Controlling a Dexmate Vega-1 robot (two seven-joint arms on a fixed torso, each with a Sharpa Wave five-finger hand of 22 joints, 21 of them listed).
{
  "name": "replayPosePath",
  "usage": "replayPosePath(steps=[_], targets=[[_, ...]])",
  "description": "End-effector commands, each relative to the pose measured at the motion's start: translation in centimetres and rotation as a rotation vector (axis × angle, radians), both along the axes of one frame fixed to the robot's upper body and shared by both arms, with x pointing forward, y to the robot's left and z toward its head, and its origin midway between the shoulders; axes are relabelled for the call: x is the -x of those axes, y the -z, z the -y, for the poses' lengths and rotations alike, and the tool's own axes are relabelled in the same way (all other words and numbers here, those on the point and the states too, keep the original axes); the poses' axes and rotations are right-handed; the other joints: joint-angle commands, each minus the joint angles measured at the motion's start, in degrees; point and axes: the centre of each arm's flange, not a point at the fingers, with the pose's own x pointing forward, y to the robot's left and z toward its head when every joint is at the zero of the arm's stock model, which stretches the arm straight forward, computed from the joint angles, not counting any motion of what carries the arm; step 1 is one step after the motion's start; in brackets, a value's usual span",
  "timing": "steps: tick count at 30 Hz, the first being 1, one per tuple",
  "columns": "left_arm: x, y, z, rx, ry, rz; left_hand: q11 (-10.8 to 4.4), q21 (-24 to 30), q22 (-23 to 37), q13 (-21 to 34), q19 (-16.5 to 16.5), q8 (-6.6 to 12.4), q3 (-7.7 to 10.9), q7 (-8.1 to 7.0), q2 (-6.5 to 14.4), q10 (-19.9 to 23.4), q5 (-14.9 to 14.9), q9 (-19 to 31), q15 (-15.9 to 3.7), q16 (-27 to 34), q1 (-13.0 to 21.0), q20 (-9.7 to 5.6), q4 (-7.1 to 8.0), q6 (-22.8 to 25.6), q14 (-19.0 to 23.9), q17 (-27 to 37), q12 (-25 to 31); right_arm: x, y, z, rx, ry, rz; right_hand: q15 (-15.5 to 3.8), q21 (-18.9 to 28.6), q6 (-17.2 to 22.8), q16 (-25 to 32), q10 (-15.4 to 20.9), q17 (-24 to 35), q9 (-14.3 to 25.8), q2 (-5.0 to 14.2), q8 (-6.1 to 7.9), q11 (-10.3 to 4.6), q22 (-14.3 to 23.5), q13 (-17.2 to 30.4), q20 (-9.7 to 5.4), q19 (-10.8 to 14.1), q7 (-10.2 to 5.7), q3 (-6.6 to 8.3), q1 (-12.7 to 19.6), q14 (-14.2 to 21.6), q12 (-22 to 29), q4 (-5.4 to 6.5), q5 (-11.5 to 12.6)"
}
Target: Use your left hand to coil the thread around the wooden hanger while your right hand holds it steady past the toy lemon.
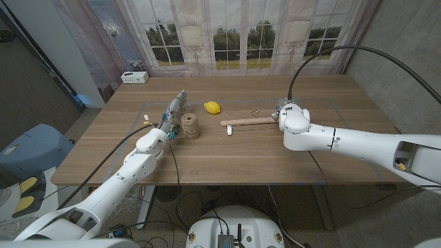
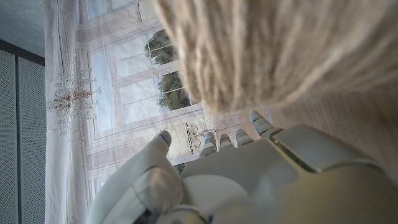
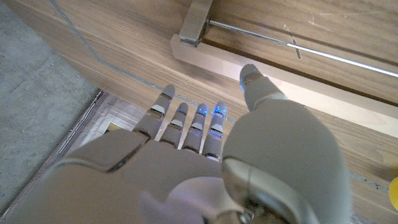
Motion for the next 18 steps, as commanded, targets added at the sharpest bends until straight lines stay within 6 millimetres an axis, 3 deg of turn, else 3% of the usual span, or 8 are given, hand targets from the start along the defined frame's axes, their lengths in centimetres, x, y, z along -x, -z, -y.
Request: replayPosePath(steps=[1,9,18], targets=[[-0.2,0.0,-0.1,0.000,-0.003,-0.006,-0.11,-0.2,0.1,0.2,-0.1,-0.09,-0.01,-0.25,-0.2,0.2,0.0,0.2,-0.21,0.1,0.0,0.25,0.01,0.1,-2.8,0.2,0.1,-0.9,0.6,-0.2,0.024,0.019,-0.042,-4.98,0.4,0.9,0.3,0.6,0.2,0.2,0.01,0.51,0.03,0.3,0.2,0.17,0.4,0.20,-0.30,0.9,0.6,0.4,0.32,0.2],[-0.4,-0.2,0.0,-0.003,-0.001,-0.012,0.00,-0.3,0.1,0.2,0.0,-0.13,-0.06,-0.21,-0.2,0.2,0.0,0.2,-0.22,0.1,0.0,0.36,0.02,0.1,-2.7,0.2,0.0,-1.7,1.1,0.0,0.015,0.027,-0.074,-4.94,0.4,2.0,0.4,1.2,0.3,0.2,0.18,0.77,0.15,0.3,0.2,0.17,0.5,0.23,-0.60,1.3,0.7,0.6,0.62,0.2],[-0.7,-0.4,-0.1,-0.005,-0.001,-0.018,-0.05,-0.5,0.1,0.2,0.0,-0.19,-0.10,-0.25,-0.2,0.3,0.0,0.2,-0.13,0.1,0.0,0.58,0.02,0.1,-2.7,0.2,0.0,-2.8,1.5,0.0,0.012,0.028,-0.099,-5.46,0.4,6.8,0.9,4.5,0.5,0.3,1.25,1.92,-0.02,0.4,0.4,-0.18,1.0,-0.01,-1.50,2.6,1.5,1.5,1.21,-0.1]])
